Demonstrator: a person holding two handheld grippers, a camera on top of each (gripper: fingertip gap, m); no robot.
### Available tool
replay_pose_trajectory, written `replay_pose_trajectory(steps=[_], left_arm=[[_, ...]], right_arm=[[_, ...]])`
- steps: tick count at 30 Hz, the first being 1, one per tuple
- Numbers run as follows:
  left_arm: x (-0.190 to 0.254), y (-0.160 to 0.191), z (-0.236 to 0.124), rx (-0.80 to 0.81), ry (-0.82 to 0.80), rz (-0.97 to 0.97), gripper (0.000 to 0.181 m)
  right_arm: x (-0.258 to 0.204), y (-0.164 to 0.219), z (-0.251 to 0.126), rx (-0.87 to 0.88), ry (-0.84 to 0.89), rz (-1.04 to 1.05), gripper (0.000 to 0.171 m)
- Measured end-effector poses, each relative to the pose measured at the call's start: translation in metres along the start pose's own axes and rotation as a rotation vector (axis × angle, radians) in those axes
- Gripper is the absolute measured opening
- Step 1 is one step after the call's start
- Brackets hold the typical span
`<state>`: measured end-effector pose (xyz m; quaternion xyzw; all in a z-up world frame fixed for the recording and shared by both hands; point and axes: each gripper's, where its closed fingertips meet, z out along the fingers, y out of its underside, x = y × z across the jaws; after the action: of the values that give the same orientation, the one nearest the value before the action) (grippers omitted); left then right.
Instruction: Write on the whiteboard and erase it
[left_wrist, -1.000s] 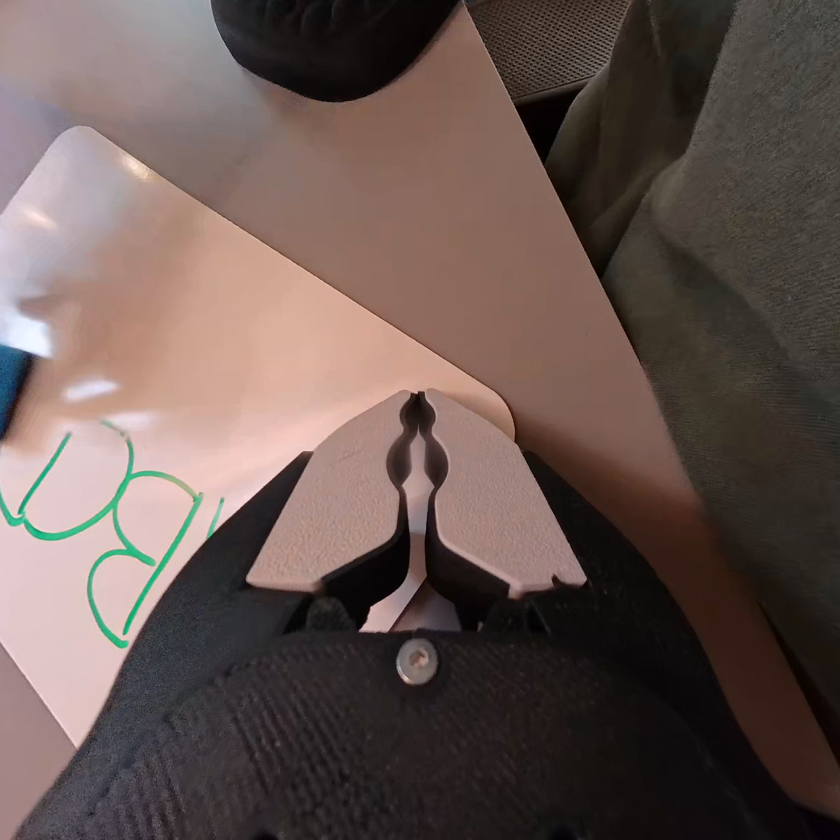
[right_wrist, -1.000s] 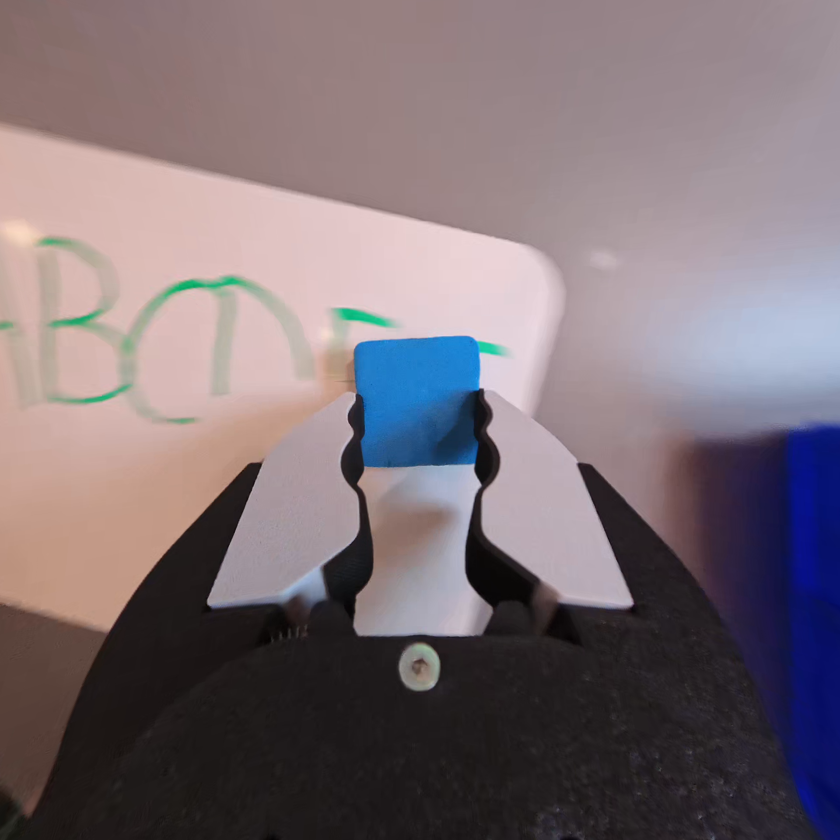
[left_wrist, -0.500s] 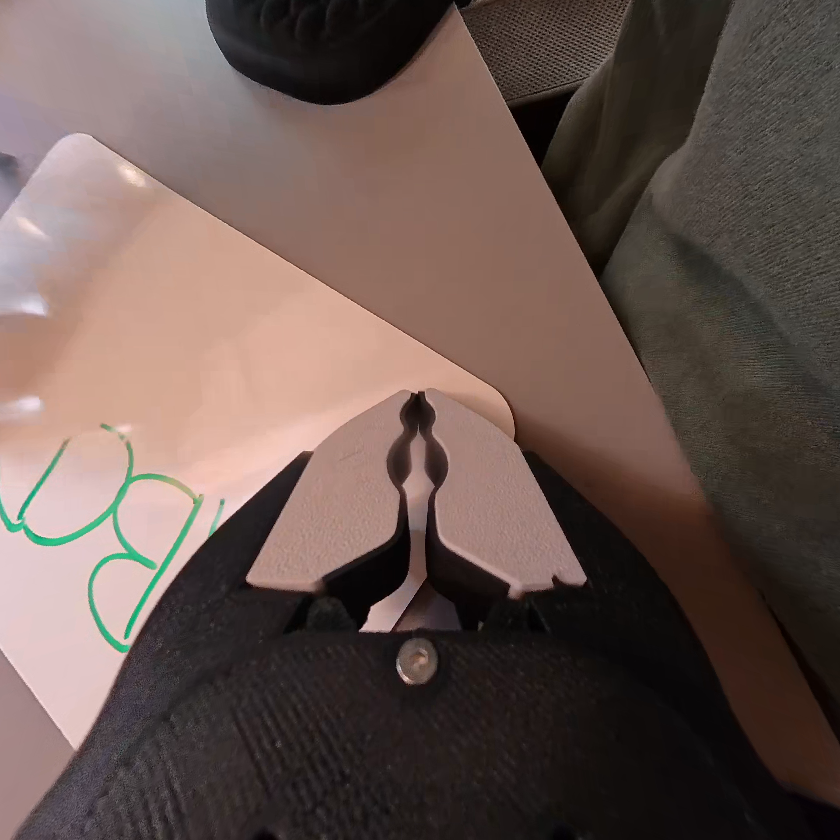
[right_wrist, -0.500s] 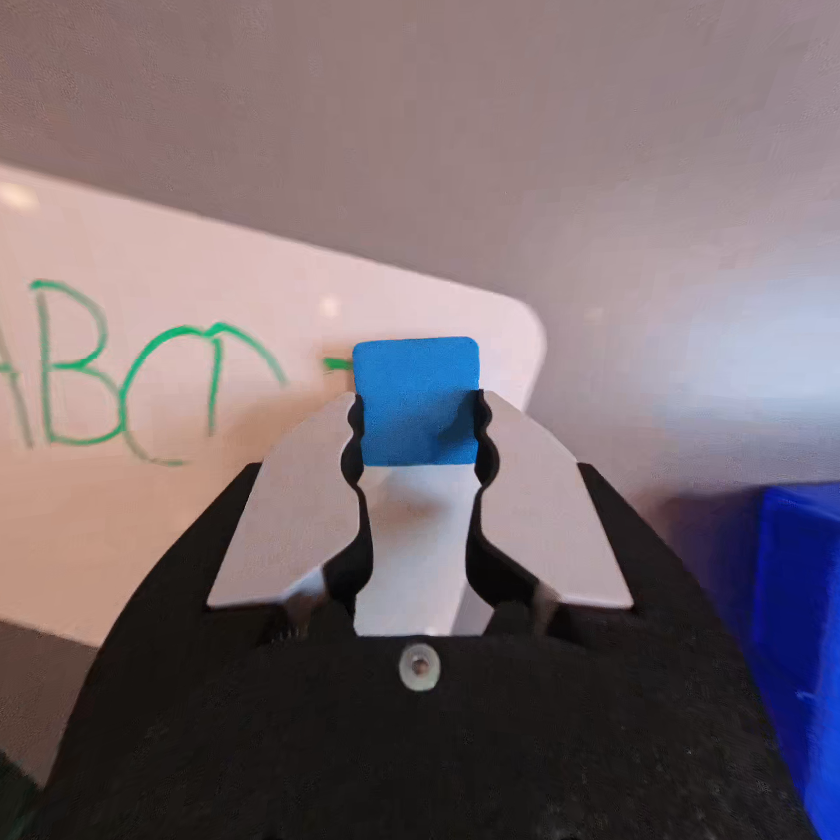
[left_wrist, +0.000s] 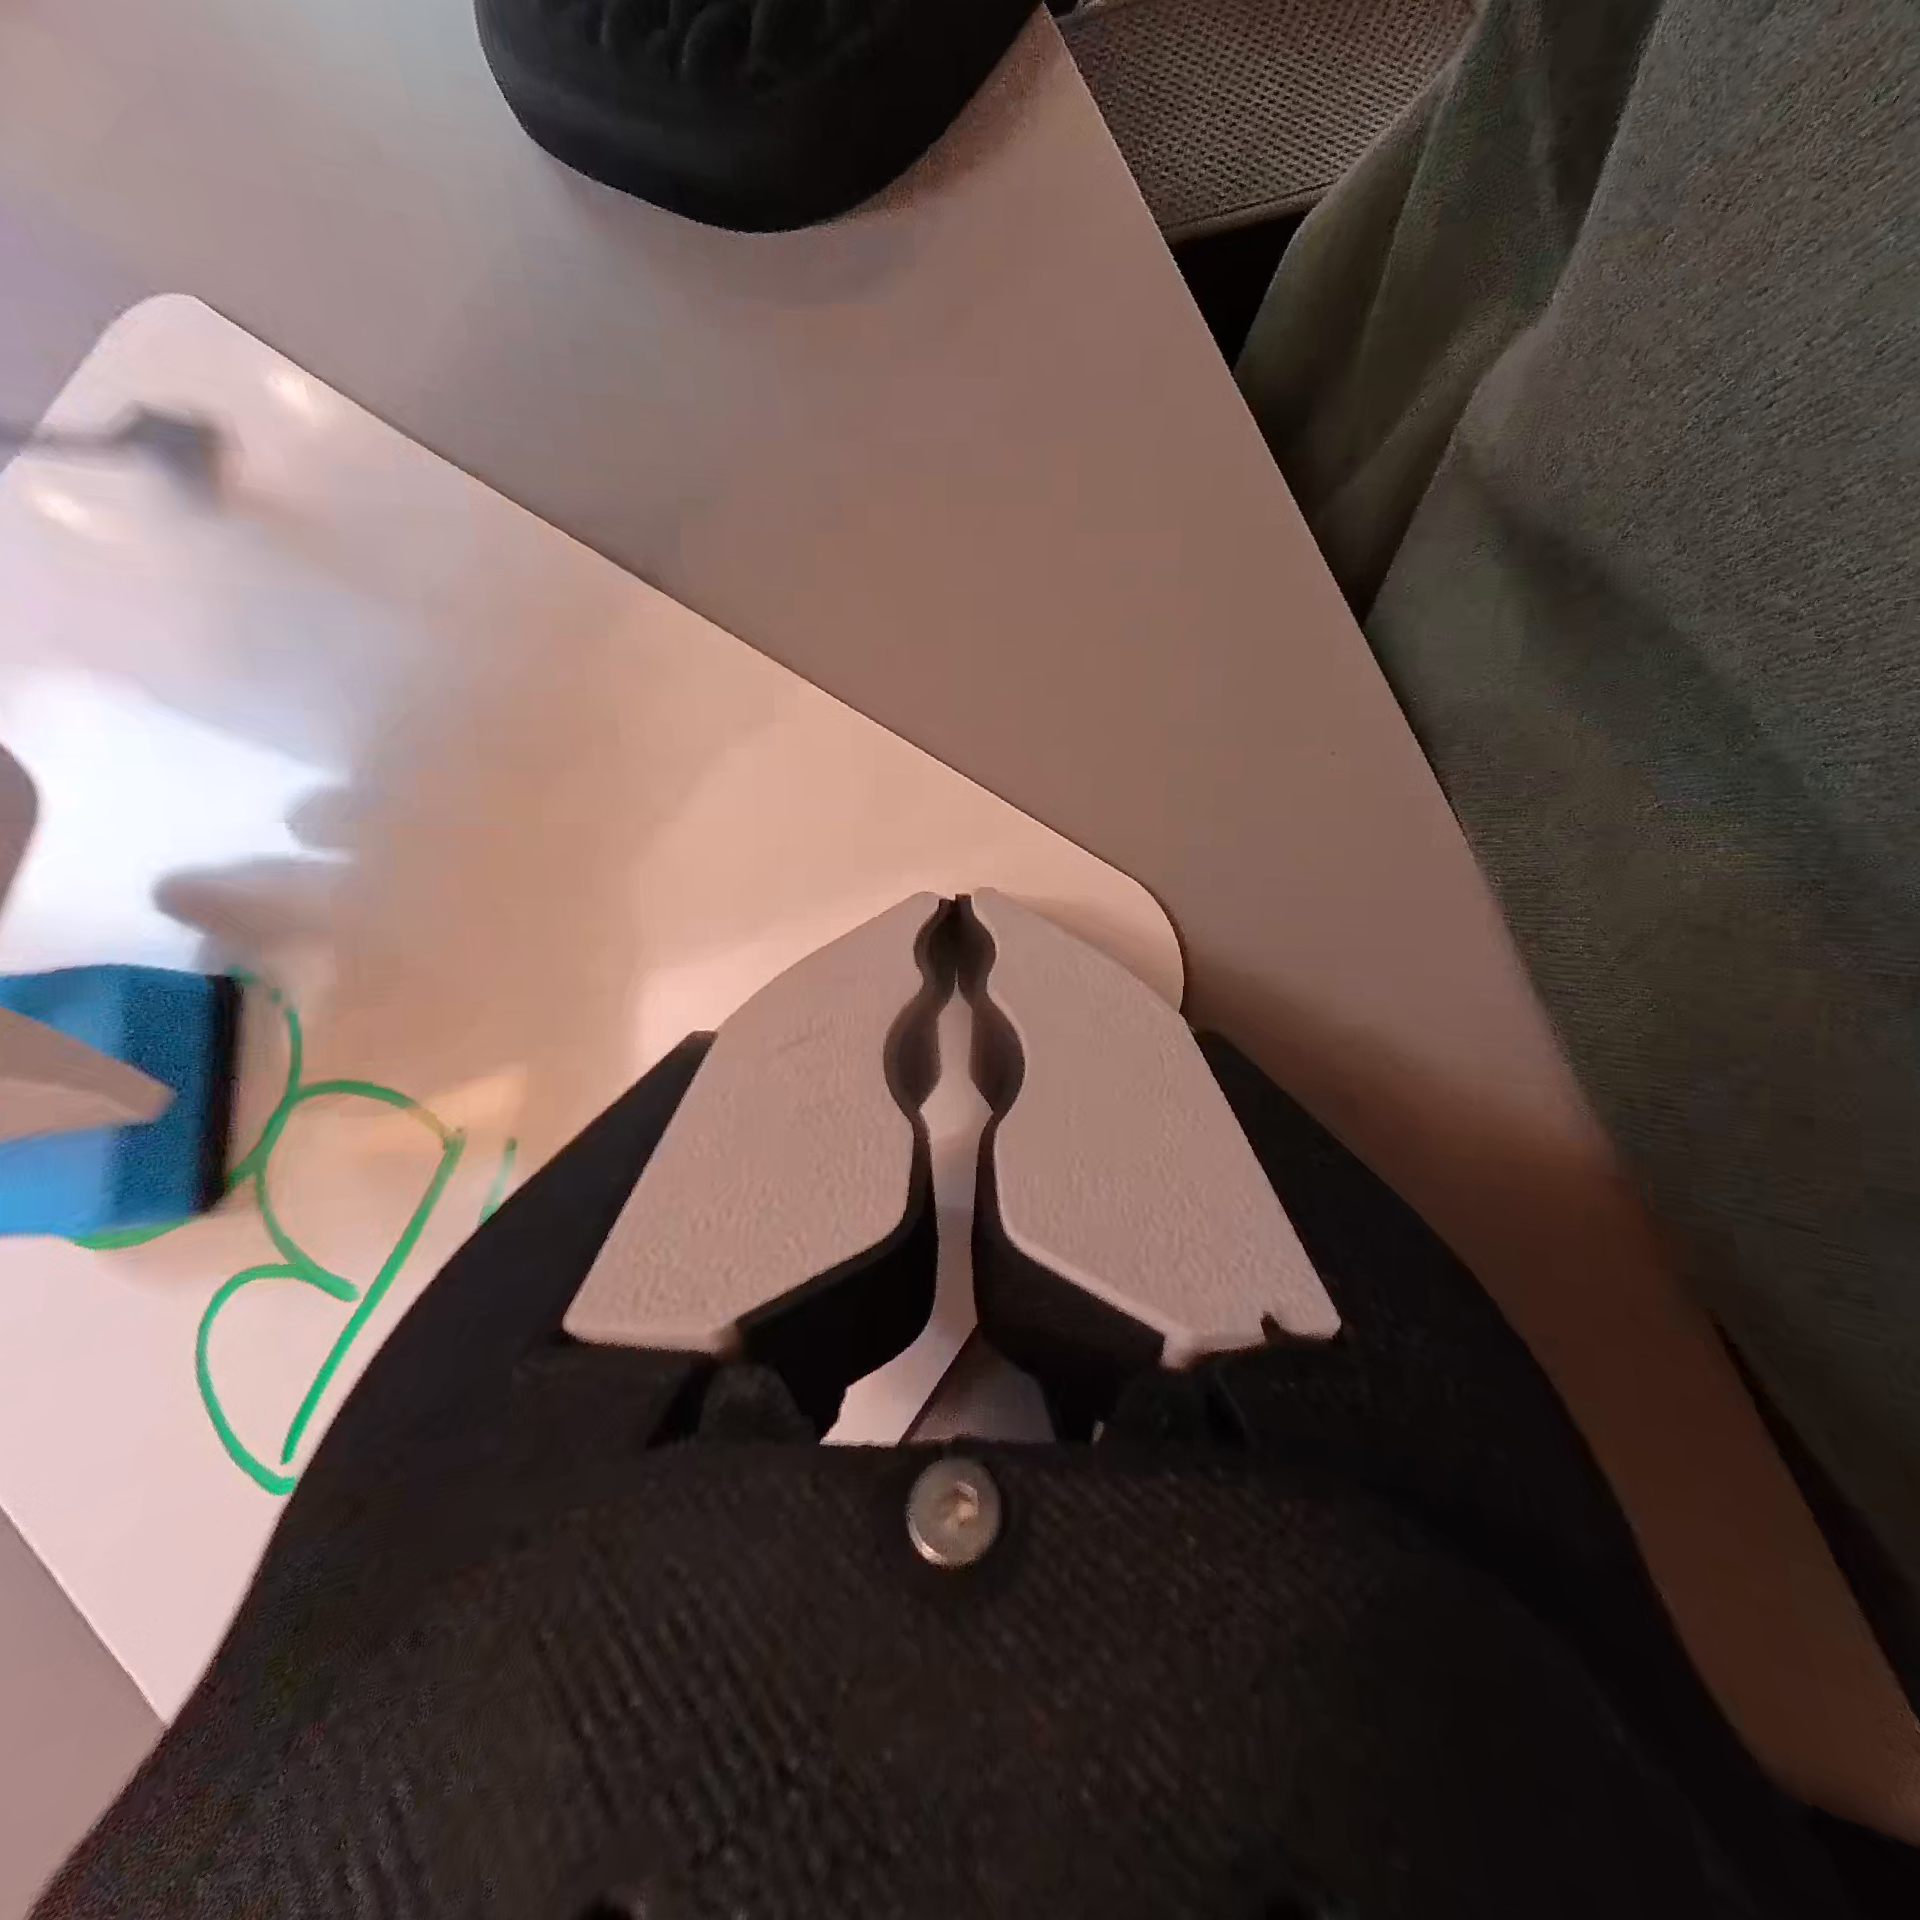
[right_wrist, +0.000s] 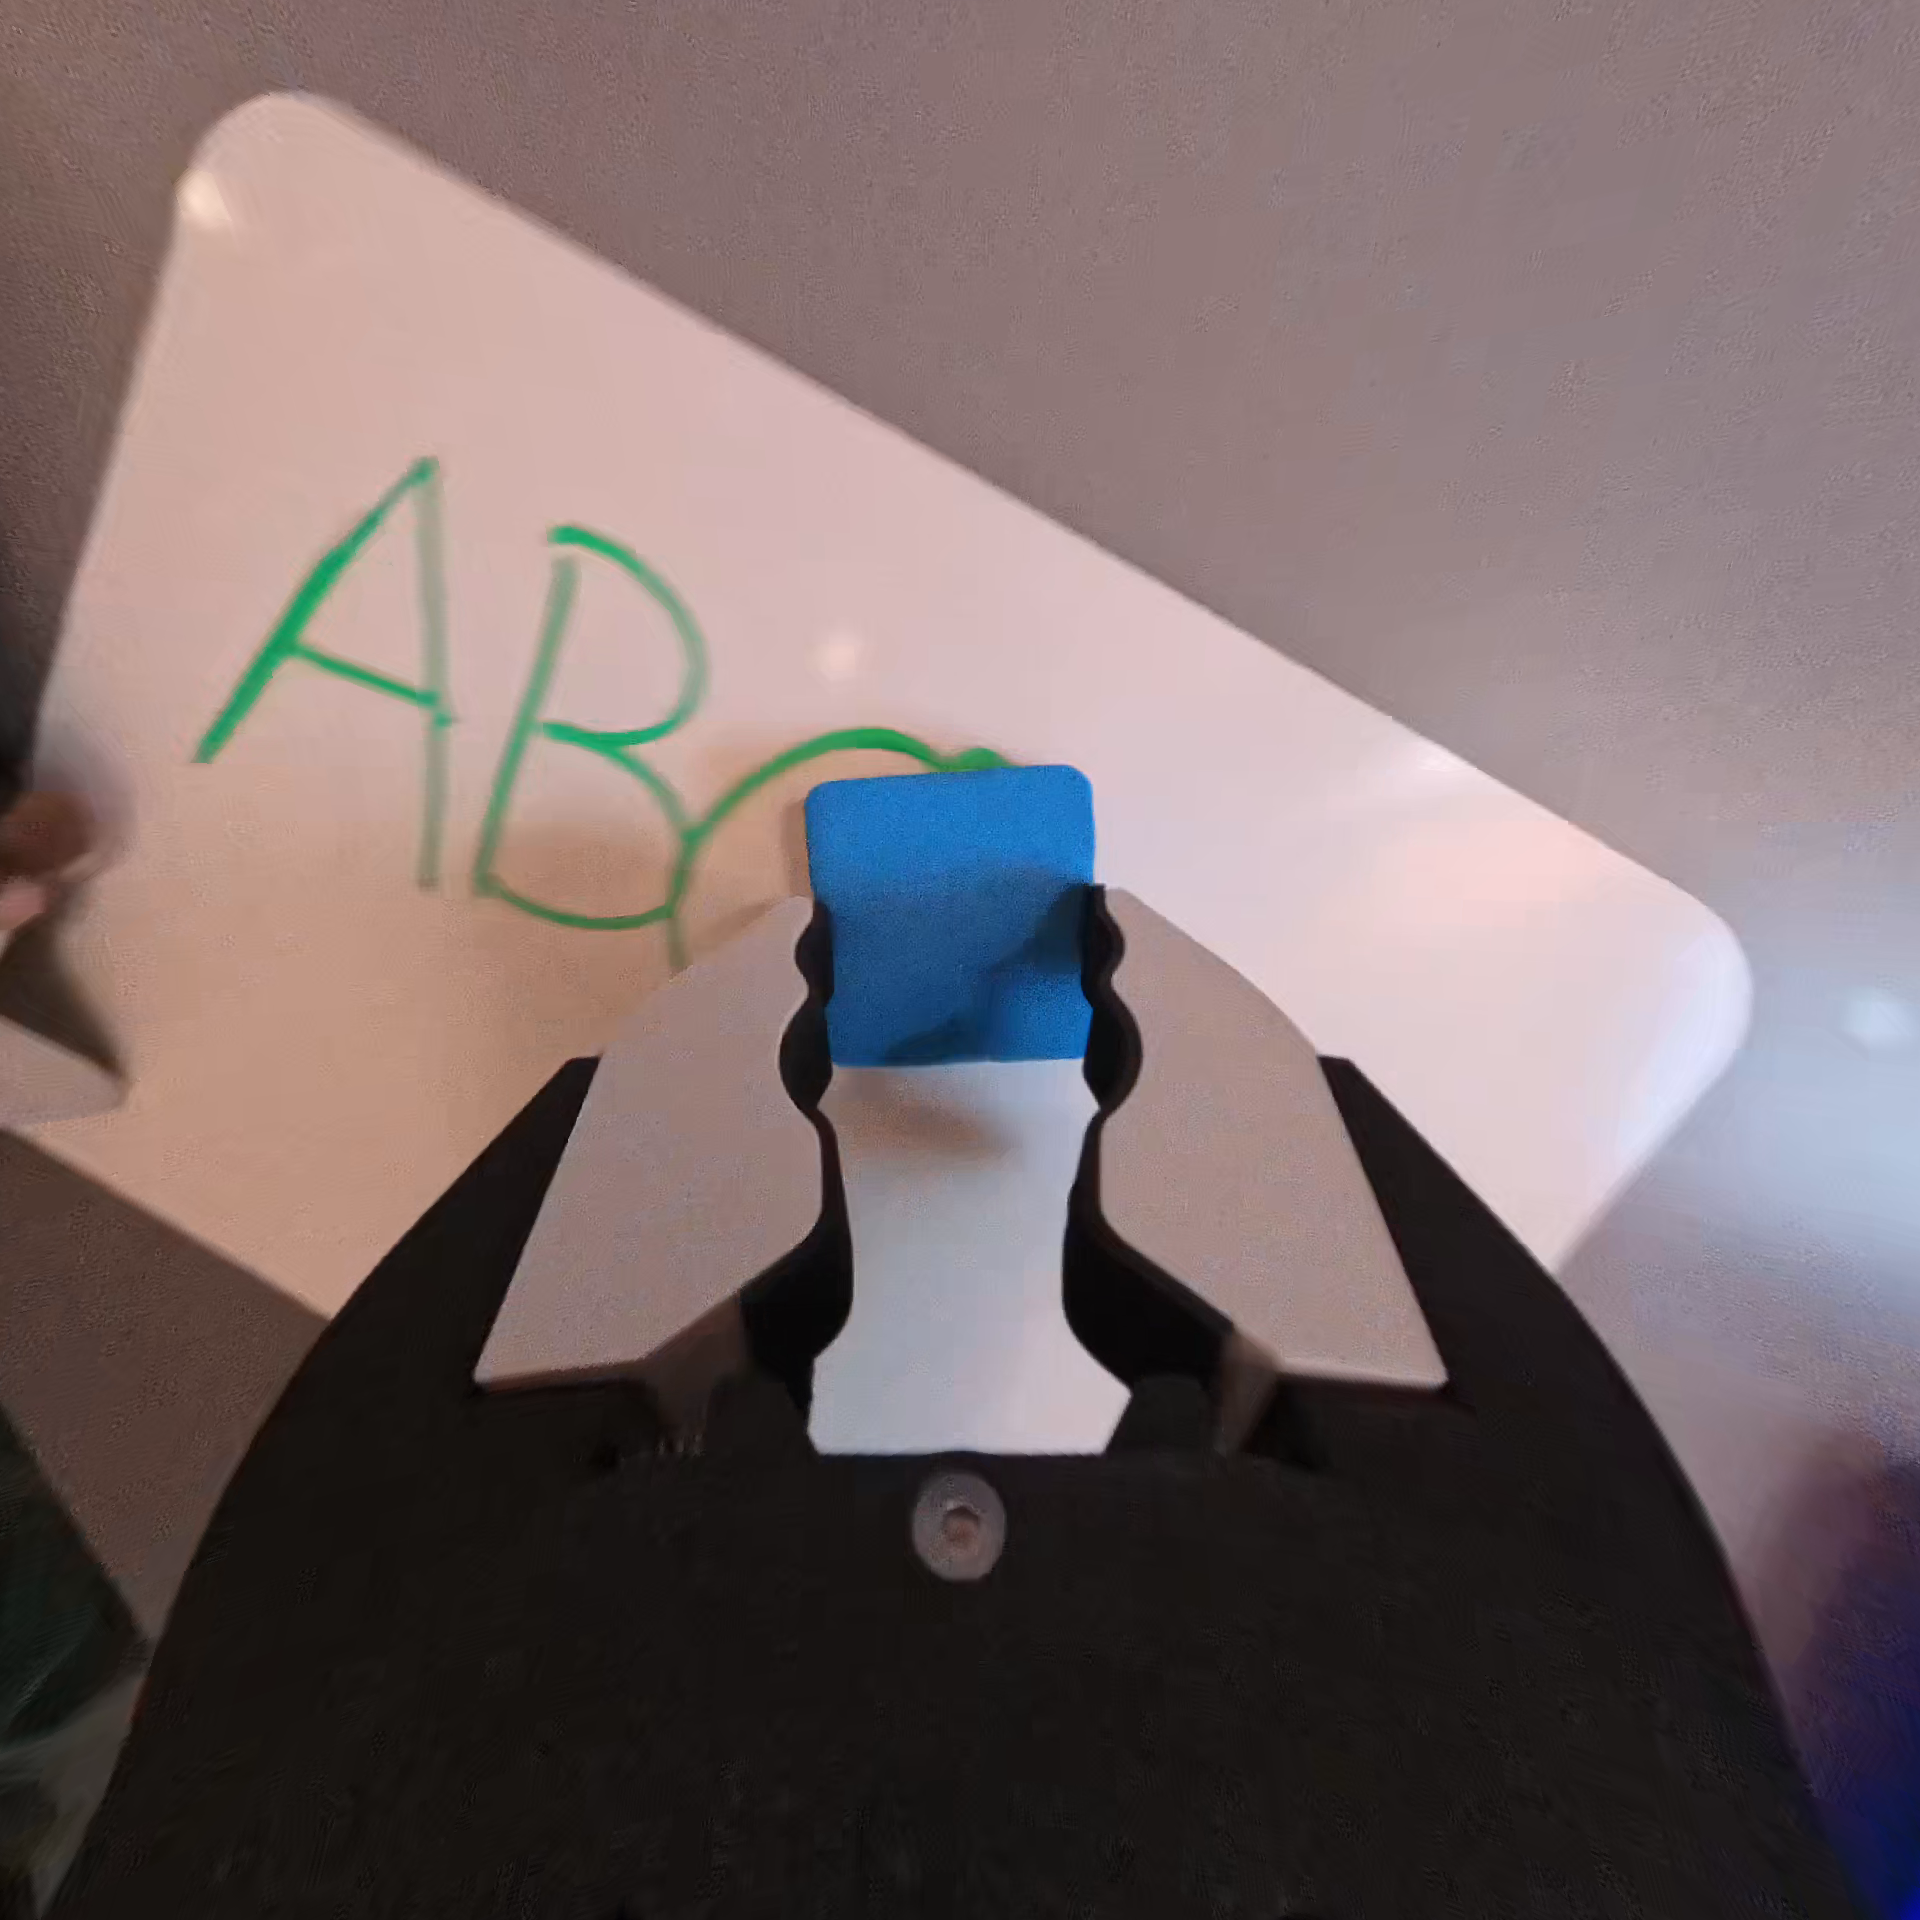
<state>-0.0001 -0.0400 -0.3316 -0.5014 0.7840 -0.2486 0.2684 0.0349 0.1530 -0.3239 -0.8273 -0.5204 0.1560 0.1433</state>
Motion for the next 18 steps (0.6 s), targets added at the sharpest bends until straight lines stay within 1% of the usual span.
replay_pose_trajectory(steps=[1,2,3,5,6,7,9,10,11,12,13,15,16,17,18], left_arm=[[0.0,0.0,0.0,0.002,0.004,0.0,0.0],[0.0,0.0,0.0,0.001,0.002,0.005,0.0],[0.0,0.0,0.0,-0.002,-0.003,0.008,0.0],[0.0,0.0,0.0,-0.008,-0.014,0.013,0.0],[0.0,0.0,0.0,-0.007,-0.016,0.012,0.0],[-0.001,0.001,0.0,-0.007,-0.017,0.01,0.0],[-0.004,0.002,-0.001,-0.006,-0.015,0.006,0.0],[-0.004,0.002,-0.001,-0.004,-0.008,0.002,0.0],[-0.004,0.002,-0.001,-0.003,-0.005,0.001,0.0],[-0.004,0.002,-0.001,-0.003,-0.007,0.003,0.0],[-0.004,0.002,-0.001,-0.007,-0.012,0.005,0.0],[-0.004,0.002,-0.001,-0.014,-0.019,0.008,0.0],[-0.004,0.002,-0.001,-0.013,-0.021,0.006,0.0],[-0.005,0.002,-0.001,-0.012,-0.023,0.003,0.0],[-0.005,0.002,-0.001,-0.01,-0.021,0.0,0.0]], right_arm=[[-0.019,-0.003,0.003,-0.03,-0.015,-0.083,0.047],[-0.016,-0.005,0.004,-0.047,-0.011,-0.102,0.047],[0.006,-0.009,0.003,-0.03,0.004,-0.026,0.047],[0.07,-0.01,-0.004,0.016,0.08,0.145,0.047],[0.081,-0.009,-0.006,0.02,0.094,0.162,0.047],[0.069,-0.01,-0.004,0.018,0.088,0.121,0.047],[0.004,-0.011,0.004,-0.004,-0.006,-0.025,0.047],[-0.03,-0.005,0.006,-0.027,-0.038,-0.099,0.047],[-0.054,0.004,0.005,-0.052,-0.051,-0.153,0.047],[-0.064,0.015,0.001,-0.071,-0.052,-0.166,0.047],[-0.058,0.025,-0.004,-0.089,-0.053,-0.135,0.047],[-0.01,0.031,-0.012,-0.101,0.019,-0.024,0.047],[0.014,0.024,-0.012,-0.078,0.041,0.023,0.047],[0.028,0.012,-0.008,-0.05,0.049,0.055,0.047],[0.029,-0.002,-0.002,-0.031,0.049,0.047,0.047]])
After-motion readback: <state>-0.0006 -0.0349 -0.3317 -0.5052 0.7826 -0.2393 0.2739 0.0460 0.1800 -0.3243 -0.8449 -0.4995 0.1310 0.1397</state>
